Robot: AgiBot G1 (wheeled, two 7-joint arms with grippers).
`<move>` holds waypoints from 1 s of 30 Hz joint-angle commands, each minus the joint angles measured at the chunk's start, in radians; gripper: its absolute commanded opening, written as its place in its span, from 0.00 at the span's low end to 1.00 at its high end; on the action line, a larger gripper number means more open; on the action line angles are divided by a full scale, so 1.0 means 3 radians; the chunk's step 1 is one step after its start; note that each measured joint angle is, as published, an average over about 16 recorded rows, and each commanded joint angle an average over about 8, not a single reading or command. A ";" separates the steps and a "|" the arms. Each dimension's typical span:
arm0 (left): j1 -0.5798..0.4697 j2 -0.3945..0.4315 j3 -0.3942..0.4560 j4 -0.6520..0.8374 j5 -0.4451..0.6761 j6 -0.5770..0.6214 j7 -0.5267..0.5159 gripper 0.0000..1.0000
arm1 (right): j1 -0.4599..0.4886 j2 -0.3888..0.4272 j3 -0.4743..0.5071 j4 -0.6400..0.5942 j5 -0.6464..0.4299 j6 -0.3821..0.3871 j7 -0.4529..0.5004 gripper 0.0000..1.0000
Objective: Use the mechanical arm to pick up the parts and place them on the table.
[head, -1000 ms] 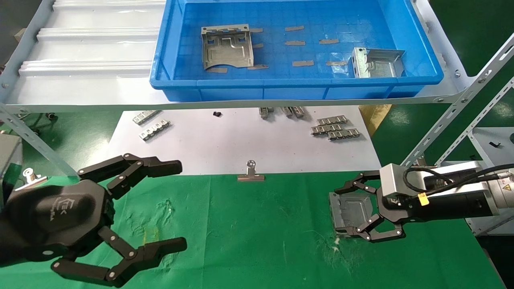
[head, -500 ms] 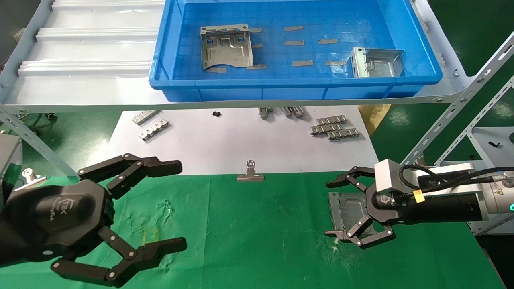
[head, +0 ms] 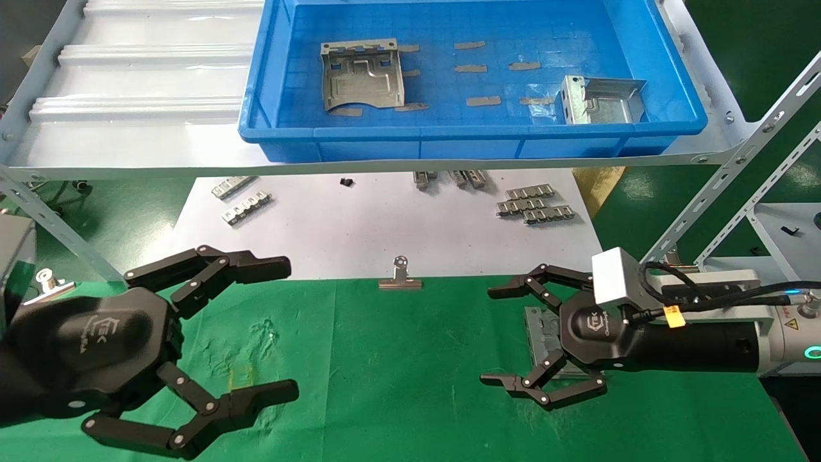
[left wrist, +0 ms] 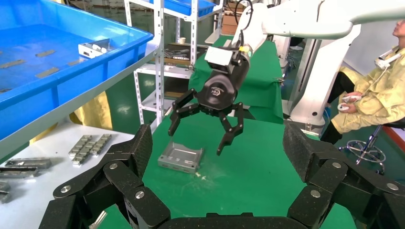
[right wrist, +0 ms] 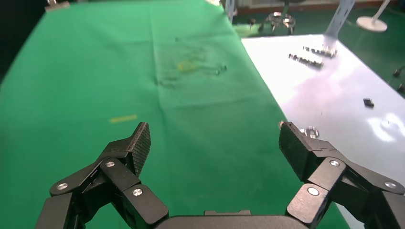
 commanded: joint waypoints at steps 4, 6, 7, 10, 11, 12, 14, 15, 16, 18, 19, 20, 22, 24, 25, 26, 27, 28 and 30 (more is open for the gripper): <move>0.0000 0.0000 0.0000 0.0000 0.0000 0.0000 0.0000 1.00 | -0.0198 0.0078 0.0264 0.0297 0.0069 0.0024 0.0206 1.00; 0.0000 0.0000 0.0000 0.0000 0.0000 0.0000 0.0000 1.00 | -0.0276 0.0109 0.0368 0.0414 0.0096 0.0034 0.0287 1.00; 0.0000 0.0000 0.0000 0.0000 0.0000 0.0000 0.0000 1.00 | -0.0316 0.0125 0.0421 0.0473 0.0110 0.0039 0.0328 1.00; 0.0000 0.0000 0.0000 0.0000 0.0000 0.0000 0.0000 1.00 | -0.0434 0.0172 0.0578 0.0650 0.0151 0.0054 0.0451 1.00; 0.0000 0.0000 0.0000 0.0000 0.0000 0.0000 0.0000 1.00 | -0.0472 0.0187 0.0629 0.0707 0.0164 0.0058 0.0490 1.00; 0.0000 0.0000 0.0000 0.0000 0.0000 0.0000 0.0000 1.00 | -0.0510 0.0202 0.0680 0.0765 0.0177 0.0063 0.0530 1.00; 0.0000 0.0000 0.0000 0.0000 0.0000 0.0000 0.0000 1.00 | -0.0588 0.0233 0.0784 0.0882 0.0204 0.0073 0.0611 1.00; 0.0000 0.0000 0.0000 0.0000 0.0000 0.0000 0.0000 1.00 | -0.0628 0.0248 0.0837 0.0942 0.0218 0.0078 0.0653 1.00; 0.0000 0.0000 0.0000 0.0000 0.0000 0.0000 0.0000 1.00 | -0.0668 0.0264 0.0890 0.1001 0.0232 0.0082 0.0694 1.00; 0.0000 0.0000 0.0000 0.0000 0.0000 0.0000 0.0000 1.00 | -0.0745 0.0295 0.0993 0.1118 0.0259 0.0092 0.0775 1.00; 0.0000 0.0000 0.0000 0.0000 0.0000 0.0000 0.0000 1.00 | -0.0785 0.0311 0.1046 0.1177 0.0273 0.0097 0.0816 1.00; 0.0000 0.0000 0.0000 0.0000 0.0000 0.0000 0.0000 1.00 | -0.0825 0.0326 0.1099 0.1236 0.0286 0.0102 0.0857 1.00; 0.0000 0.0000 0.0000 0.0000 0.0000 0.0000 0.0000 1.00 | -0.0904 0.0358 0.1205 0.1356 0.0314 0.0112 0.0940 1.00; 0.0000 0.0000 0.0000 0.0000 0.0000 0.0000 0.0000 1.00 | -0.0983 0.0389 0.1309 0.1473 0.0341 0.0121 0.1021 1.00; 0.0000 0.0000 0.0000 0.0000 0.0000 0.0000 0.0000 1.00 | -0.1022 0.0404 0.1362 0.1532 0.0355 0.0126 0.1062 1.00; 0.0000 0.0000 0.0000 0.0000 0.0000 0.0000 0.0000 1.00 | -0.1061 0.0420 0.1413 0.1590 0.0368 0.0131 0.1102 1.00; 0.0000 0.0000 0.0000 0.0000 0.0000 0.0000 0.0000 1.00 | -0.1100 0.0435 0.1466 0.1649 0.0382 0.0136 0.1143 1.00; 0.0000 0.0000 0.0000 0.0000 0.0000 0.0000 0.0000 1.00 | -0.1140 0.0451 0.1519 0.1709 0.0396 0.0141 0.1185 1.00; 0.0000 0.0000 0.0000 0.0000 0.0000 0.0000 0.0000 1.00 | -0.1218 0.0482 0.1623 0.1826 0.0423 0.0150 0.1265 1.00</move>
